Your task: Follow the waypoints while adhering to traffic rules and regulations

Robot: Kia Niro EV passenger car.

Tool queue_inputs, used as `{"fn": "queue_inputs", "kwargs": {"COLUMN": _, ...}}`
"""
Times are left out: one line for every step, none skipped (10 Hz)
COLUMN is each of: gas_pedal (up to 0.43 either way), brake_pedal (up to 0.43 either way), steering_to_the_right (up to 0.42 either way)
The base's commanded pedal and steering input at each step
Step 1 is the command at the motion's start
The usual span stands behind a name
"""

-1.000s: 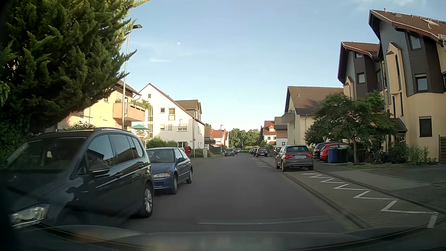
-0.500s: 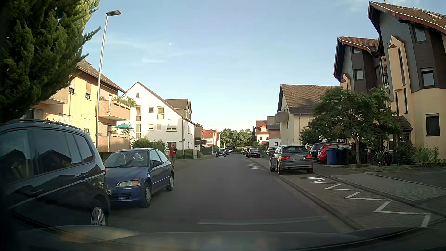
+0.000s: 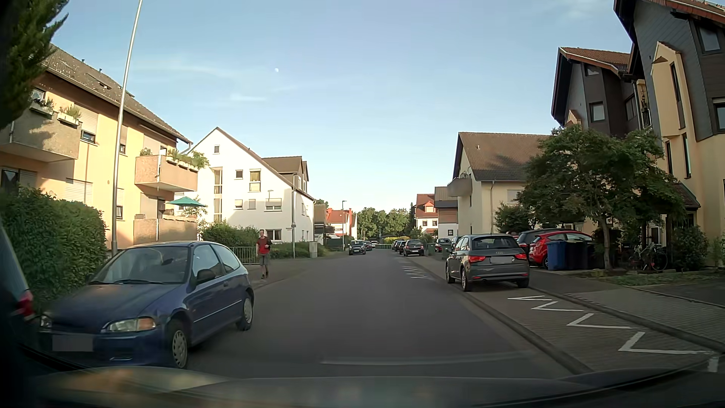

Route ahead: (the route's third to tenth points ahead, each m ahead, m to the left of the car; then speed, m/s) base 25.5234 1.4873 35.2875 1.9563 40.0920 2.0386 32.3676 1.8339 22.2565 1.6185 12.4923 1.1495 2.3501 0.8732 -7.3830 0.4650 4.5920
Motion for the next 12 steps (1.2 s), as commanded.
{"fn": "queue_inputs", "kwargs": {"gas_pedal": 0.220, "brake_pedal": 0.030, "steering_to_the_right": -0.002}}
{"fn": "queue_inputs", "kwargs": {"gas_pedal": 0.197, "brake_pedal": 0.030, "steering_to_the_right": -0.002}}
{"fn": "queue_inputs", "kwargs": {"gas_pedal": 0.177, "brake_pedal": 0.030, "steering_to_the_right": -0.003}}
{"fn": "queue_inputs", "kwargs": {"gas_pedal": 0.169, "brake_pedal": 0.030, "steering_to_the_right": -0.003}}
{"fn": "queue_inputs", "kwargs": {"gas_pedal": 0.150, "brake_pedal": 0.030, "steering_to_the_right": -0.004}}
{"fn": "queue_inputs", "kwargs": {"gas_pedal": 0.138, "brake_pedal": 0.030, "steering_to_the_right": -0.004}}
{"fn": "queue_inputs", "kwargs": {"gas_pedal": 0.118, "brake_pedal": 0.030, "steering_to_the_right": -0.004}}
{"fn": "queue_inputs", "kwargs": {"gas_pedal": 0.118, "brake_pedal": 0.030, "steering_to_the_right": -0.004}}
{"fn": "queue_inputs", "kwargs": {"gas_pedal": 0.110, "brake_pedal": 0.030, "steering_to_the_right": -0.004}}
{"fn": "queue_inputs", "kwargs": {"gas_pedal": 0.110, "brake_pedal": 0.030, "steering_to_the_right": -0.004}}
{"fn": "queue_inputs", "kwargs": {"gas_pedal": 0.098, "brake_pedal": 0.030, "steering_to_the_right": -0.004}}
{"fn": "queue_inputs", "kwargs": {"gas_pedal": 0.087, "brake_pedal": 0.030, "steering_to_the_right": -0.003}}
